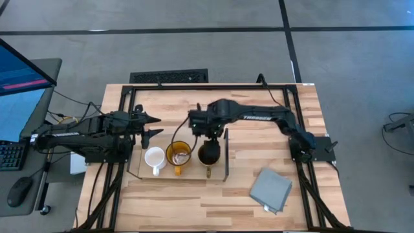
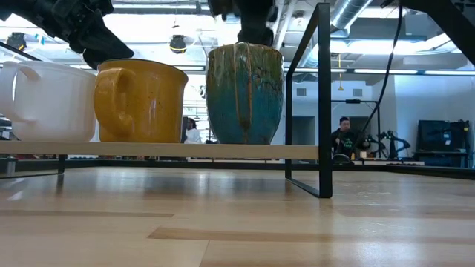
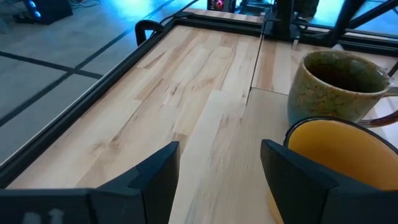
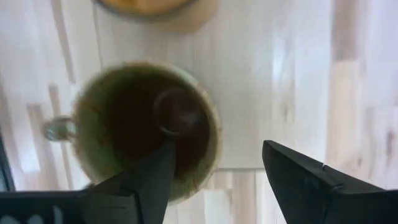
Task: Stack small to large cups/mugs on shelf
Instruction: Return to Home Position
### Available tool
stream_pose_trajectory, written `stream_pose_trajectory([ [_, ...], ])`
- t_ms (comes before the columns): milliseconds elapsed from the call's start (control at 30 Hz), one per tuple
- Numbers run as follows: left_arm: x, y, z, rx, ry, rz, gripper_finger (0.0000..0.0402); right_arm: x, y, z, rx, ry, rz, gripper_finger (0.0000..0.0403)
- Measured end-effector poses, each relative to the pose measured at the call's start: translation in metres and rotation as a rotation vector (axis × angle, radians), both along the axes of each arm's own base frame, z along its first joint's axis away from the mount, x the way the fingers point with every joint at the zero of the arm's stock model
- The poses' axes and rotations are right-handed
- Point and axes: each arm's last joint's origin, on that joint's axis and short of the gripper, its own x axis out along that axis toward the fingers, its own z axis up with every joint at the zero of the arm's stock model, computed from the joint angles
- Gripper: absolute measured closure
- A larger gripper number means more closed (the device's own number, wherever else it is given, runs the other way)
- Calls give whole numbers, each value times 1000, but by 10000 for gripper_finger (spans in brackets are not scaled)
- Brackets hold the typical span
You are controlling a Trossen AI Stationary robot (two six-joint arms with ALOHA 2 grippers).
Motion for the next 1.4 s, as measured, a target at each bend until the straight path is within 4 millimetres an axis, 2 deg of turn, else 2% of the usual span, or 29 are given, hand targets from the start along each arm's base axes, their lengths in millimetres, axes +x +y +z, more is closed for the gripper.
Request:
stream_pose_trajectory([
  [300,0,0,1,1,-7,3,186,-37,-33,68,-10,-231,-88,136],
  [433,1,0,1,3,-16,5,186,-56,-45,107,-79,-447,-97,136],
  [633,1,0,4,-2,-50,6,186,-90,-49,161,-178,-735,-53,136],
  [767,2,0,9,12,-101,4,186,-116,-45,184,-192,-826,-51,136],
  [933,4,1,16,47,-167,0,186,-142,-39,195,-230,-860,-35,136],
  [1133,4,1,19,52,-196,1,186,-173,-37,190,-289,-869,-80,136],
  [1267,4,1,19,54,-194,5,186,-189,-35,176,-294,-942,-86,136],
  [1400,4,1,19,57,-193,7,186,-204,-33,146,-290,-1003,-93,136],
])
